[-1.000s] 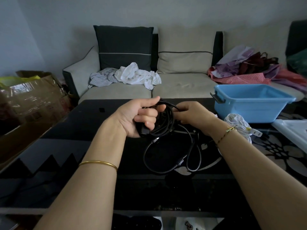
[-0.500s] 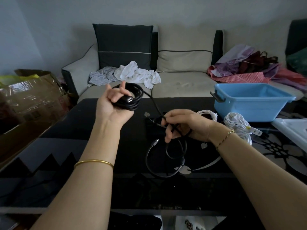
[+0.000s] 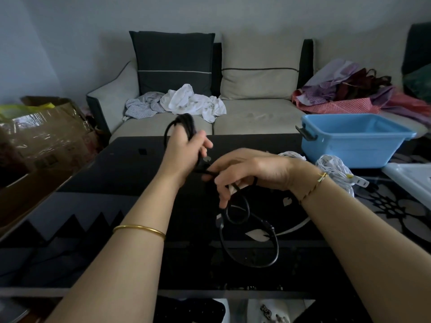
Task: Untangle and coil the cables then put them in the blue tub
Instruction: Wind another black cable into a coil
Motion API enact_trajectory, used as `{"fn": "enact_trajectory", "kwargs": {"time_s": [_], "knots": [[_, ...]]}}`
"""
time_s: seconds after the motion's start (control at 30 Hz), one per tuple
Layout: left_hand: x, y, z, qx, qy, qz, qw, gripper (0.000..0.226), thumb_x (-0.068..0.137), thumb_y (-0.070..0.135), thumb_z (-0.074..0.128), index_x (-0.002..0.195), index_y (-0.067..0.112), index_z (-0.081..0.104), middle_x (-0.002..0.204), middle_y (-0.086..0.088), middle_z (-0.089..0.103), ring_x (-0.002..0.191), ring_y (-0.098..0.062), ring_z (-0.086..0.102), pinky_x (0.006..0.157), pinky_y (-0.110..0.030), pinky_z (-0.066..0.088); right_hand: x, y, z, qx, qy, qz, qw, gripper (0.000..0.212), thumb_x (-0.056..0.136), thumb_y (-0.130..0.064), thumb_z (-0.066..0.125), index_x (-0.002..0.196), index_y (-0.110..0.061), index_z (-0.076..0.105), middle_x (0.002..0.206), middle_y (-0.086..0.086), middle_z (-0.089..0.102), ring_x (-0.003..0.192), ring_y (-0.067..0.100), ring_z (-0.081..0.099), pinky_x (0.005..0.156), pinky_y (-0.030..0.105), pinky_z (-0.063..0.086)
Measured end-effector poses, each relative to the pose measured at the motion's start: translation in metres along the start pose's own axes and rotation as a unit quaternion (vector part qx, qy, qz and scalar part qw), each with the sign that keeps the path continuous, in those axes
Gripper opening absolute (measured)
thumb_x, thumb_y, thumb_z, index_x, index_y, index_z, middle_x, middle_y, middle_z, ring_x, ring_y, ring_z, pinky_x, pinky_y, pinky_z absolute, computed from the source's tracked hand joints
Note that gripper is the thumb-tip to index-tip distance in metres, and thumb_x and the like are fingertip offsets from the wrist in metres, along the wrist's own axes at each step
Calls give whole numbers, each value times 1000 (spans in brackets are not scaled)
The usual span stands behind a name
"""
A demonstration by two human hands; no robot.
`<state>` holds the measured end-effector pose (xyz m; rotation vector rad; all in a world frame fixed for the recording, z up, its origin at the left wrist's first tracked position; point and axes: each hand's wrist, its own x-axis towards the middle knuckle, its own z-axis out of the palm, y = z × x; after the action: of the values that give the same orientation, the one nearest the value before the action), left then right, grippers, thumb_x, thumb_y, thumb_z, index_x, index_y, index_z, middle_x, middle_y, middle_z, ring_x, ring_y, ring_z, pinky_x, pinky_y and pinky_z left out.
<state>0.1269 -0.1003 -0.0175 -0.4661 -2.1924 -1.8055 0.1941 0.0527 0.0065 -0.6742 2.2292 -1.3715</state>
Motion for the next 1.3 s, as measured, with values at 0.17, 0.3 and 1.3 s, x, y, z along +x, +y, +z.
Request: {"fn": "enact_trajectory", "kwargs": {"time_s": [0.17,0.3,1.3], "knots": [[-1,8,3,157,-153,-15,976,14,96,18,51,96,4,50,69,-4,57,57,-12,57,57,-31,46,-10,6,-22,132,88,-33,987,38,73,-9,55,111,-5,60,73,18,63,76,35,61,75,41,45],[-9,22,0,65,-235,-70,967,20,98,24,49,83,11,50,51,-1,46,39,-11,41,51,-29,42,-16,11,-34,285,88,-31,954,22,77,-24,53,92,-10,62,77,12,58,66,21,58,87,44,50],[-12,35,-29,-233,-286,-357,859,20,83,24,46,78,7,57,35,10,24,25,-4,22,34,-15,27,1,63,-40,231,467,127,844,27,96,-26,55,72,-15,50,56,-1,32,31,5,22,32,9,17]]}}
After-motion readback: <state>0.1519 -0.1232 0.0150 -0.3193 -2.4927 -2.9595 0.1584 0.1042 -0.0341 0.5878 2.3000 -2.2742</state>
